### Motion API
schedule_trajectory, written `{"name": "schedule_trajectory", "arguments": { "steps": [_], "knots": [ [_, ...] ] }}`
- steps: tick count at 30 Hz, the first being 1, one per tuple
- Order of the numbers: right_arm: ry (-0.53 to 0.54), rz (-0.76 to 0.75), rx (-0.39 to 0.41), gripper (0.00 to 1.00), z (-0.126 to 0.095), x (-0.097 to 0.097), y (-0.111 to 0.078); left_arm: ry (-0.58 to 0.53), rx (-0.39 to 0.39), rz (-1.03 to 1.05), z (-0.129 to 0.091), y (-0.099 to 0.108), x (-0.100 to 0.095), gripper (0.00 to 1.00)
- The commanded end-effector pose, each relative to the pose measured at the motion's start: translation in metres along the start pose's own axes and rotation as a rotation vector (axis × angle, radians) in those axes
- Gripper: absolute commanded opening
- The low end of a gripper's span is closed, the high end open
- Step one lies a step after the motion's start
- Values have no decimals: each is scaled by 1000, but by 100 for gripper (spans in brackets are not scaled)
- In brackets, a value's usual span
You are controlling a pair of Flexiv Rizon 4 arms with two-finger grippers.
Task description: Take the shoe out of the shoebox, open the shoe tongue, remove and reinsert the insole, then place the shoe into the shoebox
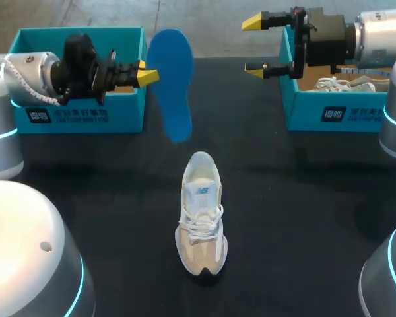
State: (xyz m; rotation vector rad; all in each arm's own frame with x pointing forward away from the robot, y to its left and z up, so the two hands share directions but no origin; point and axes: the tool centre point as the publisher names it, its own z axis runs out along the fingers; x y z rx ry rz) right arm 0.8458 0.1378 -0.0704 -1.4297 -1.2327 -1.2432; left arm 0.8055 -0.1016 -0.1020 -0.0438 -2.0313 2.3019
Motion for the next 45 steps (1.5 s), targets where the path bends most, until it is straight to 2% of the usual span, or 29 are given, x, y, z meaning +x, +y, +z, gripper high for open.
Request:
{"name": "schedule_trajectory", "arguments": {
  "steps": [1, 5, 9, 21, 30, 45],
  "knots": [
    [-7, 2, -1, 100, 1, 1, -1, -212, 1, -584, 0, -4, 9, 0],
    [-7, 2, -1, 100, 1, 1, -1, -269, 18, -810, -1, -7, 8, 0],
    [-7, 2, -1, 100, 1, 1, -1, -308, -4, -980, -2, -9, 5, 0],
    [-7, 2, -1, 100, 1, 1, -1, -301, -30, -1313, 1, -6, 2, 0],
    [-7, 2, -1, 100, 1, 1, -1, -284, -63, -1452, 4, -8, -2, 0],
    [-7, 2, -1, 100, 1, 1, -1, -198, -91, -1509, 3, -5, -4, 0]
  ]
}}
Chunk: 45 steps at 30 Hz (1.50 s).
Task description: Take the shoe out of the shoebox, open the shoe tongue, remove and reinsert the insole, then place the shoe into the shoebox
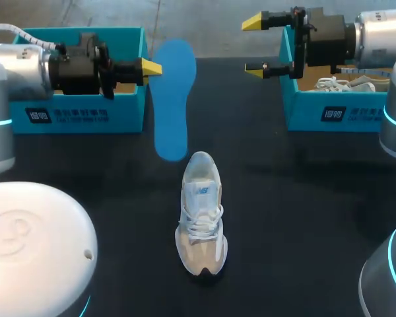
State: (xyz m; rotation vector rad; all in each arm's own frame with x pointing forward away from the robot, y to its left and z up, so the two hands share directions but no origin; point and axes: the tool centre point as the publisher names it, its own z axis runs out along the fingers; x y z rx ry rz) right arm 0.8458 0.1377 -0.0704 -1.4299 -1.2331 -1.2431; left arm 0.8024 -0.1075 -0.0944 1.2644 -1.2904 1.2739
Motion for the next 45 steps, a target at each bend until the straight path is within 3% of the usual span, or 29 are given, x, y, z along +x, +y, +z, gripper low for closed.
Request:
{"name": "schedule_trajectory", "arguments": {
  "steps": [1, 29, 36, 45],
  "knots": [
    [-6, 2, -1, 100, 1, 1, 0, 17, -64, -39, -2, -7, -4, 0],
    [-6, 2, -1, 100, 1, 1, 0, 73, -72, -75, 0, -22, -12, 0],
    [-399, 34, 65, 100, -5, 31, -9, 73, -72, -75, 0, -22, -12, 0],
    [-743, 56, 121, 100, 7, 72, -20, 73, -72, -75, 0, -22, -12, 0]
  ]
}}
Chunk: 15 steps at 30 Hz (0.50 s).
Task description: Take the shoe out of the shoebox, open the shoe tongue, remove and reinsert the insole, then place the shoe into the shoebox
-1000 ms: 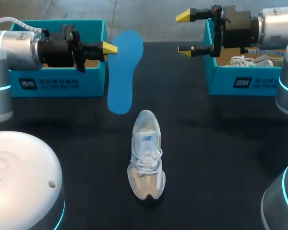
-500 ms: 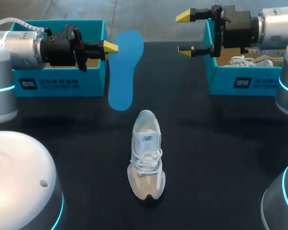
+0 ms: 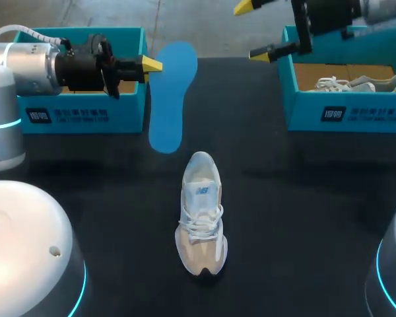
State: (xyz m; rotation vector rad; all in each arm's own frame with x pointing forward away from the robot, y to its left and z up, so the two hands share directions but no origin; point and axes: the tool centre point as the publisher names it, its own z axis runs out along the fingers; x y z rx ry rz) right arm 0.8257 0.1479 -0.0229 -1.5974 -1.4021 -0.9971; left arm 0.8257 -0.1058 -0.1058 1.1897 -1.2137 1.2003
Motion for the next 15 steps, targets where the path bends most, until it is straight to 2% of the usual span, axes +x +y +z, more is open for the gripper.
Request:
{"name": "schedule_trajectory", "arguments": {
  "steps": [1, 8, 10, 15],
  "knots": [
    [-511, 31, 51, 100, 2, 28, -1, -4, 2, 0, 0, 1, 1, 0],
    [-723, 107, 56, 100, 7, 52, -10, -4, 2, 0, 0, 1, 1, 0],
    [-814, 138, 62, 100, 9, 62, -12, -4, 2, 0, 0, 1, 1, 0],
    [-973, 170, 38, 100, 10, 79, -15, -4, 2, 0, 0, 1, 1, 0]
  ]
}}
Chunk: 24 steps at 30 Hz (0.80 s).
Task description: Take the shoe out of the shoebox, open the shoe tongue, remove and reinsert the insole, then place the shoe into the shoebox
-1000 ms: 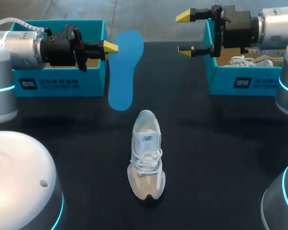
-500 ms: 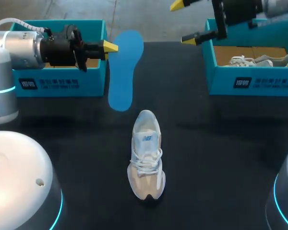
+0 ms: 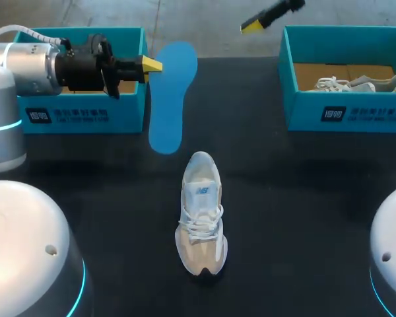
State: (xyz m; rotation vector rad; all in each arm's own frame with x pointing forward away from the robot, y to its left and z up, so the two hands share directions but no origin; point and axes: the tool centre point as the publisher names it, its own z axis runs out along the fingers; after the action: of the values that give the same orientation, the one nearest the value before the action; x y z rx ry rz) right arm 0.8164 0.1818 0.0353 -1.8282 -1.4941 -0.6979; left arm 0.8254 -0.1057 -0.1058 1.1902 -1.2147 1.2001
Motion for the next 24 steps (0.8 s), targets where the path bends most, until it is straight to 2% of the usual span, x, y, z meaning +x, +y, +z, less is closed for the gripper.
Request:
{"name": "schedule_trajectory", "arguments": {
  "steps": [1, 9, 18, 24],
  "knots": [
    [-723, 86, -25, 100, -2, 16, -2, -3, 2, 0, 0, 0, 1, 0],
    [-931, 32, -123, 100, 8, 34, -9, -3, 2, 0, 0, 0, 1, 0],
    [-1067, -71, -163, 100, 22, 56, -17, -3, 2, 0, 0, 0, 1, 0],
    [-1124, -133, -195, 100, 35, 61, -22, -3, 2, 0, 0, 0, 1, 0]
  ]
}}
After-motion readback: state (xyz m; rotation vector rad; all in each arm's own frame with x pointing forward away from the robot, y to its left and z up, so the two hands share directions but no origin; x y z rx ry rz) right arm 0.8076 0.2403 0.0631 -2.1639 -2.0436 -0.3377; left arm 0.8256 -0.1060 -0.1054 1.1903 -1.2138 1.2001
